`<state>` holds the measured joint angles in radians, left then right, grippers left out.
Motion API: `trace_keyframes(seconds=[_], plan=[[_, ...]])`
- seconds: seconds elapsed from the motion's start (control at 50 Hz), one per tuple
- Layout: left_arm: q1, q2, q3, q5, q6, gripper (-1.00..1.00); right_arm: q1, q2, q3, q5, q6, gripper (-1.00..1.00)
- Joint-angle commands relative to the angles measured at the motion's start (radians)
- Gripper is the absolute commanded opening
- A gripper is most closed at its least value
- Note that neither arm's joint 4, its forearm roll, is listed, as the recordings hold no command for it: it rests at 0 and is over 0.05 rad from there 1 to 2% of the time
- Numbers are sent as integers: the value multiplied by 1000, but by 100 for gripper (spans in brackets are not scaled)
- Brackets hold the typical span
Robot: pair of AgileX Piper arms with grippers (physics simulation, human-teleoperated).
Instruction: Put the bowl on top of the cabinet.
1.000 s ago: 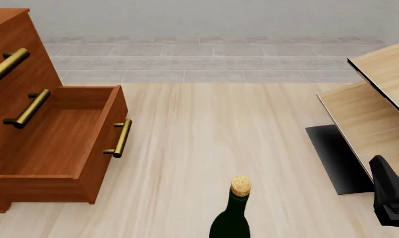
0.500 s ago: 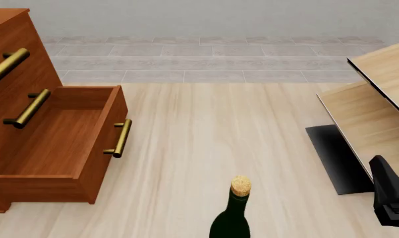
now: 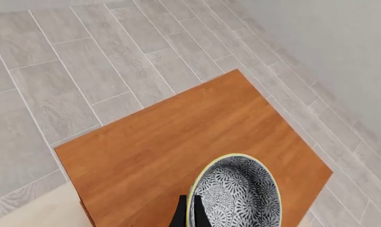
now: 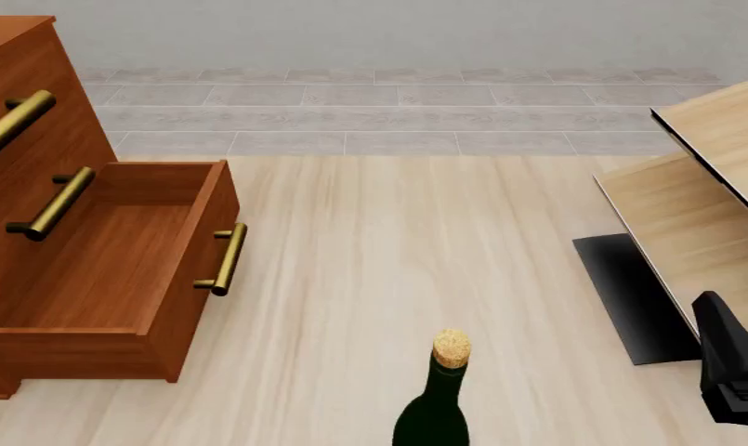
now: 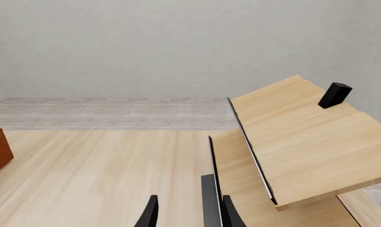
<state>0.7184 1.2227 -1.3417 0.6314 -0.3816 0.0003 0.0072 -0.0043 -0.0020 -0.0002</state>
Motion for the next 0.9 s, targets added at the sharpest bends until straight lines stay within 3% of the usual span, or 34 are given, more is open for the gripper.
trace_keyframes(seconds=[0.02,0.5,0.52,0.9], plan=[[3,3,12,-27,23,-100,0,0,0,0,0,100],[20,32,37,-43,51,-100,0,0,0,0,0,100],[14,7,34,-64,50,100,0,0,0,0,0,100],[-45,-69,-64,-10,-17,100,0,0,0,0,0,100]])
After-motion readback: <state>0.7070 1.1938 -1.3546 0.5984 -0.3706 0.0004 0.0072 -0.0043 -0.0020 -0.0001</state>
